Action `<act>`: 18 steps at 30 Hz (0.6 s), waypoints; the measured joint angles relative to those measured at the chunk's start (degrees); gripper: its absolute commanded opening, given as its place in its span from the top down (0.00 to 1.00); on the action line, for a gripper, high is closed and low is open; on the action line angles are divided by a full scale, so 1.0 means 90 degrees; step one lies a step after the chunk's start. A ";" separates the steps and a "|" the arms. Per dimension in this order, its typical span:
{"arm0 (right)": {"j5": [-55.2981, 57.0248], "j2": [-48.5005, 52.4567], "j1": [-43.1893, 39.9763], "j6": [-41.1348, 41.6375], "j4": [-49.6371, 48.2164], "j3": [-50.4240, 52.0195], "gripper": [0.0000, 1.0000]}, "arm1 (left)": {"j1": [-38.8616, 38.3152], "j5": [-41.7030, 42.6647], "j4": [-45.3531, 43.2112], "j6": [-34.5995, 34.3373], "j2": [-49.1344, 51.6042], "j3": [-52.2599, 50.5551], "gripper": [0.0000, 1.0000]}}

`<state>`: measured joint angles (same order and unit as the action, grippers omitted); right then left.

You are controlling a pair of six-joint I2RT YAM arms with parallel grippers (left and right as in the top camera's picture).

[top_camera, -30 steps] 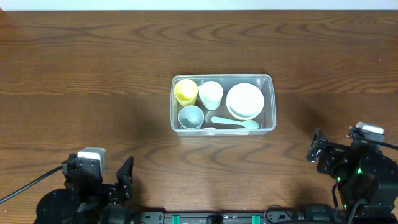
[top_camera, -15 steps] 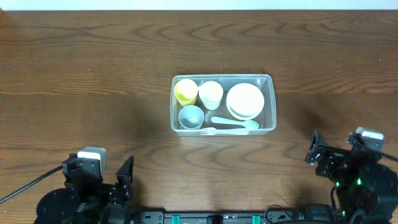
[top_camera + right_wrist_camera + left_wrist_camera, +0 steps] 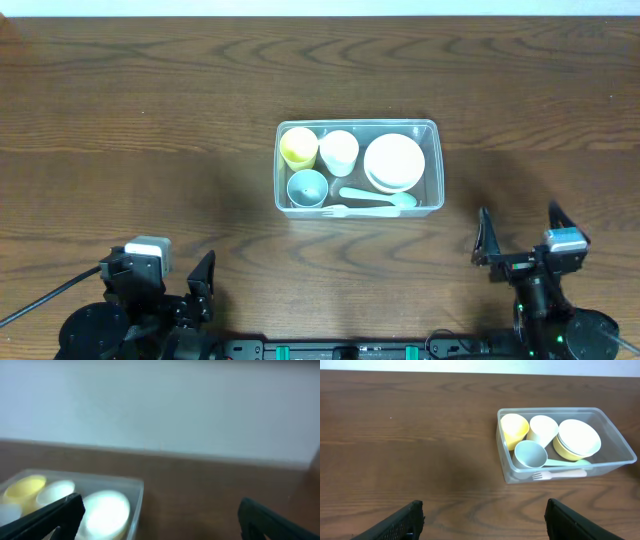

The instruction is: Pack container

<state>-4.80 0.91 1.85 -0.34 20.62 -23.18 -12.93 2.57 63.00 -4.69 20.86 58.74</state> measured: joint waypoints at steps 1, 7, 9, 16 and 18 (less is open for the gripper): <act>-0.0027 -0.0007 0.0029 -0.0124 -0.0437 0.0143 0.01 | 0.0000 0.0002 0.0000 0.0000 0.0000 0.0000 0.22; -0.0107 -0.0032 0.0049 -0.0549 -0.2283 0.1311 0.01 | 0.0000 0.0002 -0.0002 0.0000 0.0000 -0.0005 0.22; -0.0112 -0.0032 0.0049 -0.0600 -0.2557 0.1707 0.01 | 0.0000 0.0000 -0.0002 0.0000 0.0000 -0.0005 0.22; -0.0134 -0.0032 0.0049 -0.0782 -0.2659 0.2378 0.01 | 0.0000 0.0000 0.0000 0.0000 0.0000 -0.0005 0.22; -0.0209 -0.0029 0.0049 -0.0901 -0.2523 0.2463 0.01 | 0.0000 0.0000 0.0000 0.0000 0.0000 -0.0005 0.22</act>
<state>-6.68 0.64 2.28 -8.45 -2.09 -1.02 -12.93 2.57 63.00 -4.69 20.86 58.70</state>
